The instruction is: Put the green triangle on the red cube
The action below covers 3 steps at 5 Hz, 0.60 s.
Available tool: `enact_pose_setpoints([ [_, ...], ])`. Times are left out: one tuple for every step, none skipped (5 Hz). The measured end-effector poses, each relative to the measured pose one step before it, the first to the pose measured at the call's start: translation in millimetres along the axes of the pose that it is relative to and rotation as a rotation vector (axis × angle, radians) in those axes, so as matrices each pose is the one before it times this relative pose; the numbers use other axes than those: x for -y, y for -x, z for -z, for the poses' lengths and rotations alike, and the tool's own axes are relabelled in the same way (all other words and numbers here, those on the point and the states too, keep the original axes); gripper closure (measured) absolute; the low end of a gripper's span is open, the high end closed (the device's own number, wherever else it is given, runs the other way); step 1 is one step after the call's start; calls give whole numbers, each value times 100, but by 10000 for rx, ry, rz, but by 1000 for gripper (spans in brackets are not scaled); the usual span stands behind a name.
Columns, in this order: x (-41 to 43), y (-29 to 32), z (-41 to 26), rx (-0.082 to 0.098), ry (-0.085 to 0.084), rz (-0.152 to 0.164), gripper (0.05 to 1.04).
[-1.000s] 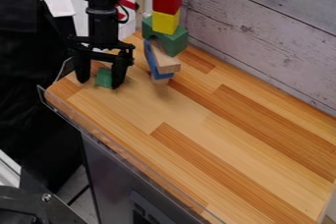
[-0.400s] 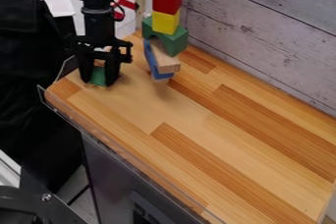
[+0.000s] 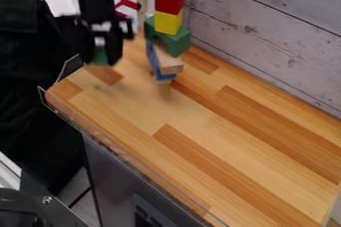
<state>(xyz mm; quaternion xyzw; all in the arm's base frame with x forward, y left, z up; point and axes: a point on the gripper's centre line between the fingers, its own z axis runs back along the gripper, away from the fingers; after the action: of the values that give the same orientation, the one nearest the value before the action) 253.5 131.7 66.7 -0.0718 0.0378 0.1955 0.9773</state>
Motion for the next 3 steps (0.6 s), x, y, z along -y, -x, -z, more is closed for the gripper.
enact_pose_setpoints([
  [267,613,-3794,276,-147,417,538],
  [749,198,-3131,360,-65,581,538],
  [1288,116,-1955,145,-231,628,538],
])
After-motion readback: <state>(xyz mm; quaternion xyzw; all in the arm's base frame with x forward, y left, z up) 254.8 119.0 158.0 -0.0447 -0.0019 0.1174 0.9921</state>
